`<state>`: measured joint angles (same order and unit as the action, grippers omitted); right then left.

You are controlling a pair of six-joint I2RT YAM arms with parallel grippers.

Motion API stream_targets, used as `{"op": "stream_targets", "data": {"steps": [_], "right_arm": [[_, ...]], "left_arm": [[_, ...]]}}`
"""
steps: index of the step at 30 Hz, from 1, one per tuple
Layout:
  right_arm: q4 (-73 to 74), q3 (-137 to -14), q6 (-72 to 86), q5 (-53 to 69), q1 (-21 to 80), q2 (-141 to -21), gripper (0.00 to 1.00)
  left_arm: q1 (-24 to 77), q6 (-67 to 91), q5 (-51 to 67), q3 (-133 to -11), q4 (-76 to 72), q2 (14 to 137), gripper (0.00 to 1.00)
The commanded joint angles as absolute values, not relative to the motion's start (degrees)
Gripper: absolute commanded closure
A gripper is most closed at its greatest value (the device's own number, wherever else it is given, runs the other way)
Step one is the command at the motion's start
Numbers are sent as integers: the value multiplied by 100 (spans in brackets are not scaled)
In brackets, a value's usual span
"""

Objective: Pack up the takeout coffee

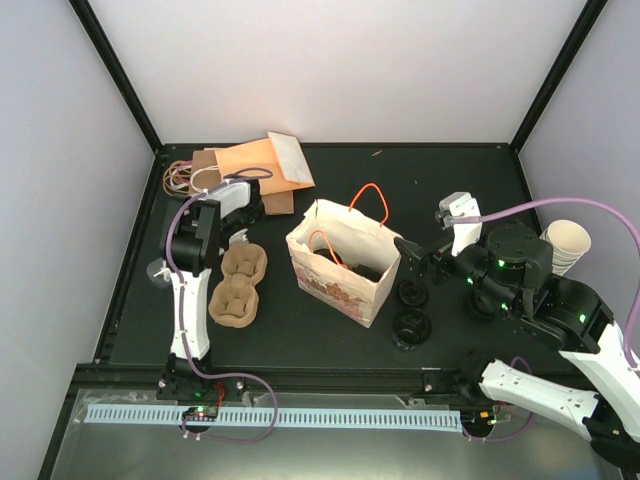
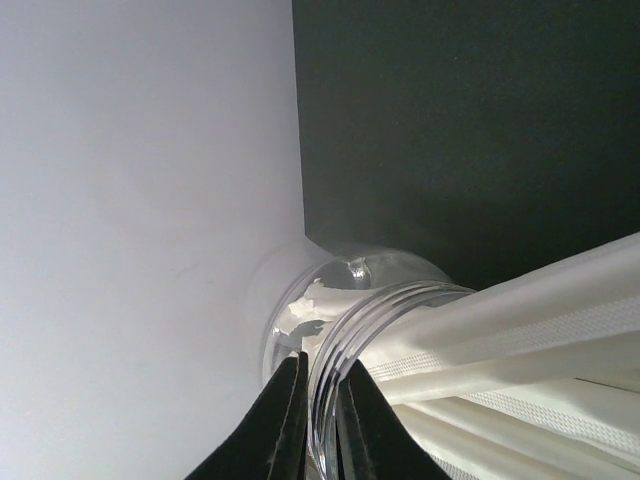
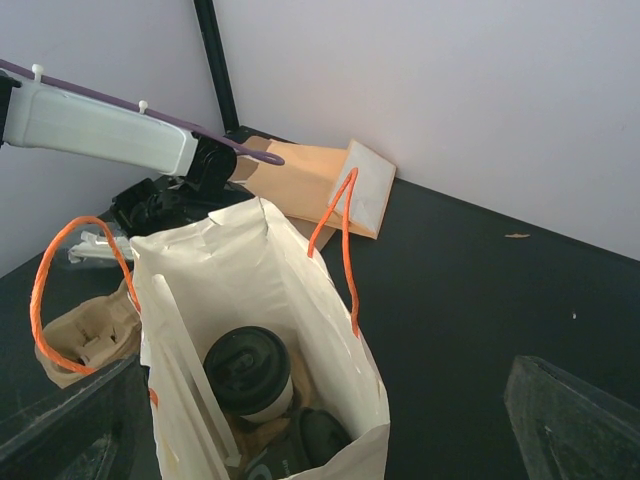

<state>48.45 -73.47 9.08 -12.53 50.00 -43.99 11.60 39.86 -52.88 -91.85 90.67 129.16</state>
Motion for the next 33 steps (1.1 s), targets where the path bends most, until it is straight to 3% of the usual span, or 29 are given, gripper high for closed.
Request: {"op": "stream_targets", "data": {"steps": [1, 15, 33], "right_arm": [[4781, -7464, 866, -1299, 4983, -4351, 0], [4844, -7444, 868, -1376, 4981, -4308, 0], [4838, -7404, 920, -1342, 4980, -4303, 0]], "left_arm": [[1351, 4138, -4866, -9542, 8686, 13051, 98], [1617, 3960, -4564, -10560, 8870, 13653, 98], [1570, 3499, -3714, -10536, 8222, 12814, 98]]}}
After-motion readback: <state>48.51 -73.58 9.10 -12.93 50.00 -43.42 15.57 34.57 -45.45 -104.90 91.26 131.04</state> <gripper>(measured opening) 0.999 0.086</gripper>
